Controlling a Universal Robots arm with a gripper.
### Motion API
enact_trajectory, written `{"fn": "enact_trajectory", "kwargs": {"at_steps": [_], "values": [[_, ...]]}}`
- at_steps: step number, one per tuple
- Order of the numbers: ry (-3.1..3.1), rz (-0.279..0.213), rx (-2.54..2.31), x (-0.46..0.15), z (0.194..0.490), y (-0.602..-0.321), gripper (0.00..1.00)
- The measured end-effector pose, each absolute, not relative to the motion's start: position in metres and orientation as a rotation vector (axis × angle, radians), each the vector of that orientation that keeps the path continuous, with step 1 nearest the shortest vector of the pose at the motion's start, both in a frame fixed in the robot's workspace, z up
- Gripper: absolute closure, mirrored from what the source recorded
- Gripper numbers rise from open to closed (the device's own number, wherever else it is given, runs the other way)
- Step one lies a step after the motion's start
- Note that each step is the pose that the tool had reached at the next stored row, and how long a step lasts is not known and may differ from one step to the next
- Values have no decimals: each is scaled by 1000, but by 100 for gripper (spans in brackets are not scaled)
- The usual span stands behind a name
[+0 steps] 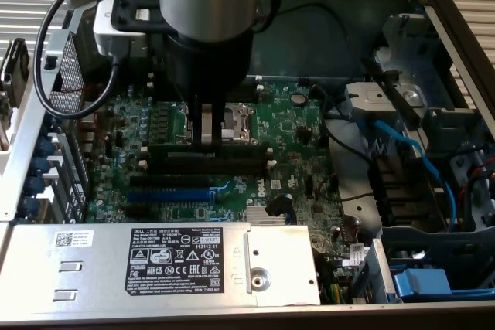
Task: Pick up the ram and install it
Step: 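Insert the ram into the slot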
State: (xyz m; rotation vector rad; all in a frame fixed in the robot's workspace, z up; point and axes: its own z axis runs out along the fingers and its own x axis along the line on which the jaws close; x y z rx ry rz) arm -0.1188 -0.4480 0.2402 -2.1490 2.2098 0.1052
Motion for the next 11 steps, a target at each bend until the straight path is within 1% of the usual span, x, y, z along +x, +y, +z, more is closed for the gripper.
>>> {"fn": "enact_trajectory", "kwargs": {"at_steps": [11], "values": [[2222,84,-2160,-118,240,-445,88]]}}
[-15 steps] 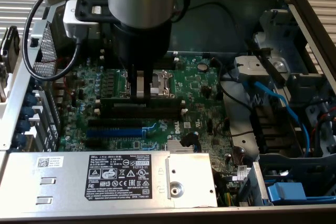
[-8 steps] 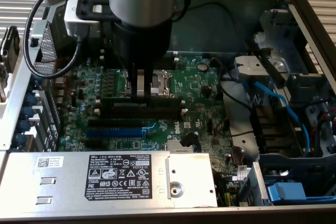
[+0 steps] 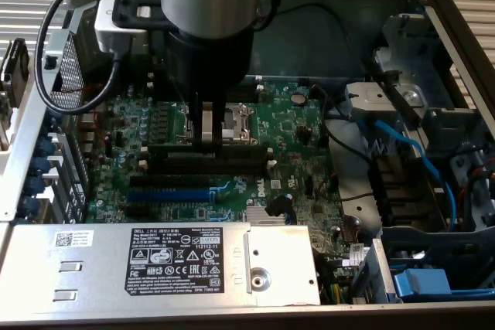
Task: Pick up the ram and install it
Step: 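Insert the ram into the slot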
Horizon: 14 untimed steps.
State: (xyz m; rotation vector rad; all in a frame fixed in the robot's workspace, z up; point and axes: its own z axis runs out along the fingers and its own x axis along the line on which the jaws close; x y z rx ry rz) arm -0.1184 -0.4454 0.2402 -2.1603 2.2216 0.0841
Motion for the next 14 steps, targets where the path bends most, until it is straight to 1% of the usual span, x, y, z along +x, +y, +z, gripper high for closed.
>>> {"fn": "enact_trajectory", "kwargs": {"at_steps": [14], "values": [[2226,89,-2164,-118,239,-445,88]]}}
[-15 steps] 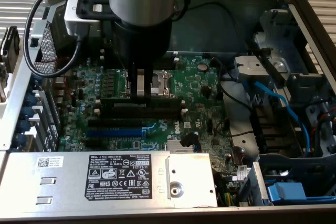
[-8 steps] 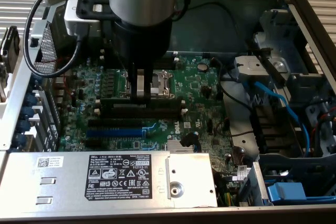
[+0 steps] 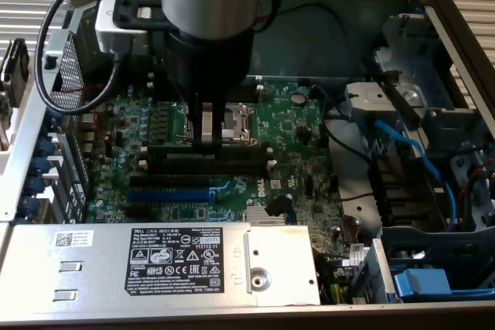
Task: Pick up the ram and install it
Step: 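Insert the ram into the slot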
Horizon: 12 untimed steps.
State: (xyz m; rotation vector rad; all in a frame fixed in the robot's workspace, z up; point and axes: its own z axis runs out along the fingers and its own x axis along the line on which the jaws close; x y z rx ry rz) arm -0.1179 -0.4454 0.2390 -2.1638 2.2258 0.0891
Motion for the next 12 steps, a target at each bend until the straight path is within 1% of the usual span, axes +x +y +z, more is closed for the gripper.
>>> {"fn": "enact_trajectory", "kwargs": {"at_steps": [12], "values": [[2229,95,-2166,-118,238,-445,88]]}}
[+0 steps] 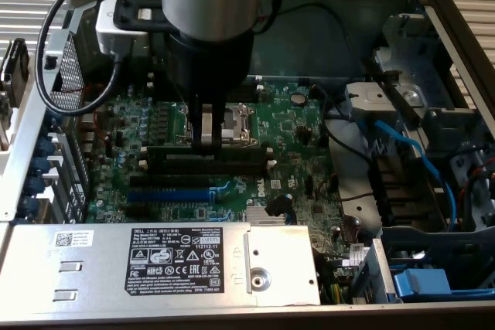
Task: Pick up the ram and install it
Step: 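Insert the ram into the slot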
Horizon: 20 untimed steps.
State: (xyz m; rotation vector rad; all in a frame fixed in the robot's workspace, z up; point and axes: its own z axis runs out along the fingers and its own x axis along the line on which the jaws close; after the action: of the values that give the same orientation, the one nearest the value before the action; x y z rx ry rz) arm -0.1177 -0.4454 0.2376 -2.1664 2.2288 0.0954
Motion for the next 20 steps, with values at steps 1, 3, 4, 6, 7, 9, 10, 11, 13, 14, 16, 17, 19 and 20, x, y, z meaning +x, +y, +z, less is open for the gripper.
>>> {"fn": "enact_trajectory", "kwargs": {"at_steps": [1,3,4,6,7,9,10,11,13,14,16,17,19,20], "values": [[2229,96,-2167,-117,238,-445,88],[2230,98,-2167,-116,238,-446,88],[2231,100,-2168,-116,238,-446,88],[2231,101,-2168,-115,238,-446,88],[2232,101,-2168,-116,238,-446,88],[2232,103,-2170,-115,237,-446,88],[2232,103,-2170,-115,237,-446,88],[2232,104,-2171,-115,237,-446,88],[2232,104,-2172,-115,237,-446,88],[2232,104,-2172,-115,237,-446,88],[2231,104,-2174,-115,237,-446,88],[2230,104,-2175,-115,237,-446,88],[2229,105,-2176,-115,237,-446,88],[2229,105,-2177,-115,237,-446,88]]}}
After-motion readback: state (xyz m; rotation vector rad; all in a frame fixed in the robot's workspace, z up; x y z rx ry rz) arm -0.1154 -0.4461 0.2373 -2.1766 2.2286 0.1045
